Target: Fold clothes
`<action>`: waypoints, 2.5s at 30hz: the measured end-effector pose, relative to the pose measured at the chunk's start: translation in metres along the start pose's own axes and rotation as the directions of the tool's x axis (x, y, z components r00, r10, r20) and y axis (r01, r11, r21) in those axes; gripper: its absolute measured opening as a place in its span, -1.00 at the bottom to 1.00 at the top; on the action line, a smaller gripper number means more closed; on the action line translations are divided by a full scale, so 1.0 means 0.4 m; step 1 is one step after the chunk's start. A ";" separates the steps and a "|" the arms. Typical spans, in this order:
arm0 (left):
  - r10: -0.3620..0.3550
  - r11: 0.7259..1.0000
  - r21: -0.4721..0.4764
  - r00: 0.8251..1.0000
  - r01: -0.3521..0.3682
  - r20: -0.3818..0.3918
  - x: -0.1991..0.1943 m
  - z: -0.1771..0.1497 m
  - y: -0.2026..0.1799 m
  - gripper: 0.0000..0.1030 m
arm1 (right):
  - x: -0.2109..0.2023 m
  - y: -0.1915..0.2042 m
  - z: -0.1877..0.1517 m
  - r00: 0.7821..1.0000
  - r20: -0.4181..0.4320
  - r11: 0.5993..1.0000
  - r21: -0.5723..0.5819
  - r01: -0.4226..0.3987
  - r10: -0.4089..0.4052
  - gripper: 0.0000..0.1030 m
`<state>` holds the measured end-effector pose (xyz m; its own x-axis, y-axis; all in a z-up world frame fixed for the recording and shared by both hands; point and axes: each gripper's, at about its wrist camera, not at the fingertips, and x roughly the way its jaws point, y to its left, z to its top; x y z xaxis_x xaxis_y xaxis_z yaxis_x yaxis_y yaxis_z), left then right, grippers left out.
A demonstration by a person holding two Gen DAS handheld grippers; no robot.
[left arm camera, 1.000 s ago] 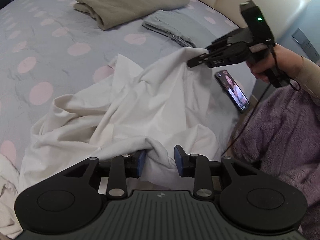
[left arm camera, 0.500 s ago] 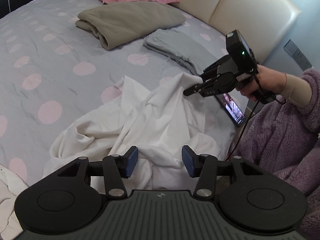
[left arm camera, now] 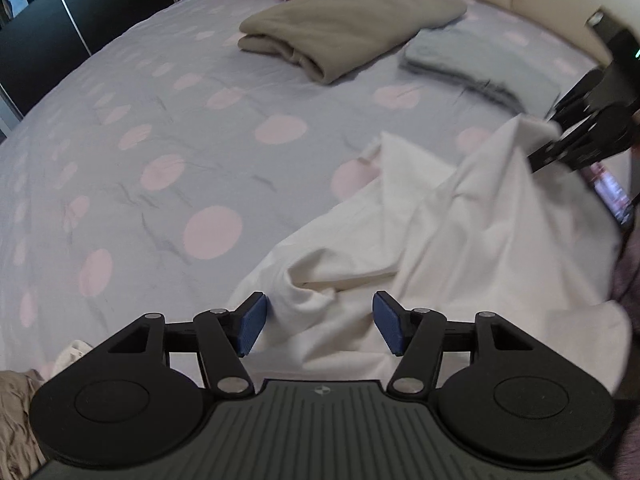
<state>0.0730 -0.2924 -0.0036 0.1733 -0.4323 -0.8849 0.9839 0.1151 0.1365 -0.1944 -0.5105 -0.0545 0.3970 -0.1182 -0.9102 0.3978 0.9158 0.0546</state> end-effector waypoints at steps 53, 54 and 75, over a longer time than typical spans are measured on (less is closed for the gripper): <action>0.439 0.873 -0.397 0.809 -0.283 0.389 -0.699 -0.135 0.044 -0.88 | -0.729 0.188 0.301 0.720 0.667 0.921 -0.133 0.366 -0.190 -0.84; 0.416 0.880 -0.390 0.838 -0.272 0.353 -0.659 -0.155 0.041 -0.88 | -0.689 0.189 0.292 0.751 0.634 0.922 -0.152 0.356 -0.185 -0.84; -0.153 0.988 -0.057 0.951 0.142 -0.270 -0.144 -0.450 -0.206 -0.77 | -0.085 0.111 -0.095 0.983 -0.124 0.917 -0.390 0.079 -0.138 -0.83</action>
<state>-0.0257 -0.1161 -0.0438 0.0030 -0.1875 -0.9823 0.9945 0.1034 -0.0167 -0.2217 -0.4513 -0.0365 0.2325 -0.1944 -0.9530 0.0732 0.9805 -0.1821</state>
